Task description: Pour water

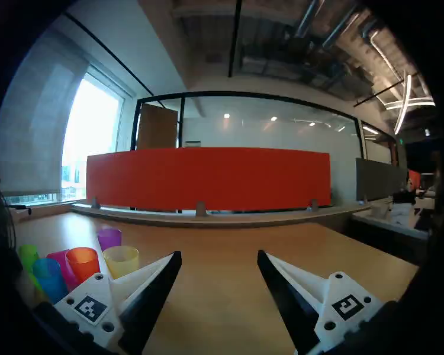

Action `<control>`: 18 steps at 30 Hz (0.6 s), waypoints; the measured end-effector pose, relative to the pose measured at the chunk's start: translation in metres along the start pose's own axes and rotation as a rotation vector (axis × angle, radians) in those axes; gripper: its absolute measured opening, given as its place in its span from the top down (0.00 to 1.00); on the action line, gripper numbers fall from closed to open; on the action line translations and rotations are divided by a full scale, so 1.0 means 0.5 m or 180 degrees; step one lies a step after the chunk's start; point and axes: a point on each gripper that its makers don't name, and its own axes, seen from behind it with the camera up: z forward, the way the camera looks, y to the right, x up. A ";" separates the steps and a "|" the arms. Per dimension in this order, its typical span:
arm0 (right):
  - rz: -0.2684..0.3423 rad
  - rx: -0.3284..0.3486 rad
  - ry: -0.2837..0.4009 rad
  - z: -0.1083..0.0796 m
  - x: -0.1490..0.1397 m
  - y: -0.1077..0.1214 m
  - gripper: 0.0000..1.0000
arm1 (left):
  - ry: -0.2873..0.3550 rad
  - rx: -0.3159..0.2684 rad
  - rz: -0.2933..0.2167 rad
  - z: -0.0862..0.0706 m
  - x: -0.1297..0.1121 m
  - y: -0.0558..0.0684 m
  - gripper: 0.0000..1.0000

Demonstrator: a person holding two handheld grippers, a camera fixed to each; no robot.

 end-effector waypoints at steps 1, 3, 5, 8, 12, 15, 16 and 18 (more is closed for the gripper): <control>0.0003 0.0000 -0.0003 0.000 0.000 0.001 0.00 | 0.0000 0.0000 0.0000 0.000 0.000 0.000 0.07; 0.0007 -0.0001 -0.0010 0.001 0.000 0.002 0.00 | 0.0000 0.0000 0.0000 -0.001 0.000 0.000 0.07; 0.0008 -0.0002 -0.0010 0.001 0.000 0.001 0.01 | 0.0000 0.0000 0.0000 -0.001 0.000 0.000 0.07; 0.0008 0.0001 -0.0011 0.001 0.001 0.001 0.01 | 0.0000 0.0000 0.0000 -0.001 0.000 0.000 0.07; 0.0008 0.0010 -0.0011 0.000 0.001 0.000 0.01 | 0.0000 0.0000 0.0000 -0.002 0.000 -0.001 0.07; 0.0010 0.0011 -0.0012 0.001 0.000 0.000 0.00 | 0.0000 0.0001 0.0000 -0.002 0.000 -0.001 0.07; 0.0010 0.0011 -0.0013 0.001 0.000 0.000 0.00 | 0.0000 0.0001 0.0000 -0.002 0.000 -0.001 0.07; 0.0011 0.0011 -0.0014 0.001 -0.001 0.000 0.00 | 0.0000 0.0000 -0.0001 -0.002 0.000 0.000 0.07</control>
